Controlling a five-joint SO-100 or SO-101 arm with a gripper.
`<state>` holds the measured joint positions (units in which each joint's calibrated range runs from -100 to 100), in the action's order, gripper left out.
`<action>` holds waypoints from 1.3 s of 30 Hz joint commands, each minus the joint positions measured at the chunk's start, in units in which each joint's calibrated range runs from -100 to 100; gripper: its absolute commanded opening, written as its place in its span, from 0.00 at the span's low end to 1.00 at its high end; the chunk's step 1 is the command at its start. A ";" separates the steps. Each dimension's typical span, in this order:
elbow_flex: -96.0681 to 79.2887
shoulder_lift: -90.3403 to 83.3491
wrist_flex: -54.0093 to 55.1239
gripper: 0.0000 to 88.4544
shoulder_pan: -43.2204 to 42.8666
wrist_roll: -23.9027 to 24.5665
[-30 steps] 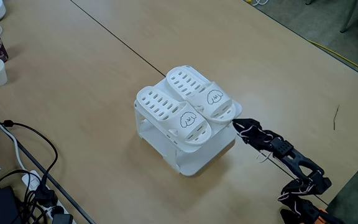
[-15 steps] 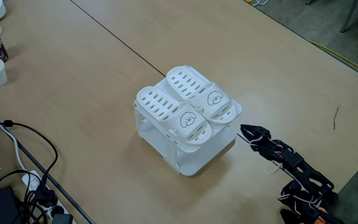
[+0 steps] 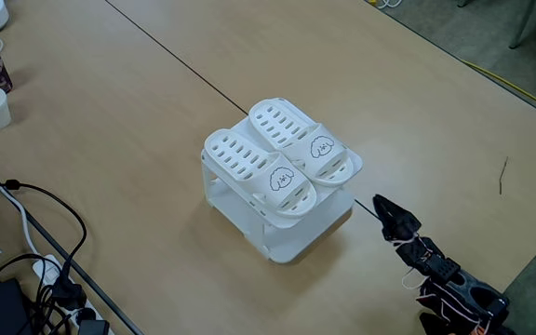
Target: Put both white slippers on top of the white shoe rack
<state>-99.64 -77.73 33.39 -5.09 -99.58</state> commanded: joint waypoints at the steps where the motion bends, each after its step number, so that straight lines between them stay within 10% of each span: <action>1: -0.36 -5.86 9.84 0.01 -0.25 -0.42; 39: 0.09 -21.26 66.26 0.01 0.24 -0.42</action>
<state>-99.19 -98.93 99.31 -5.09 -99.58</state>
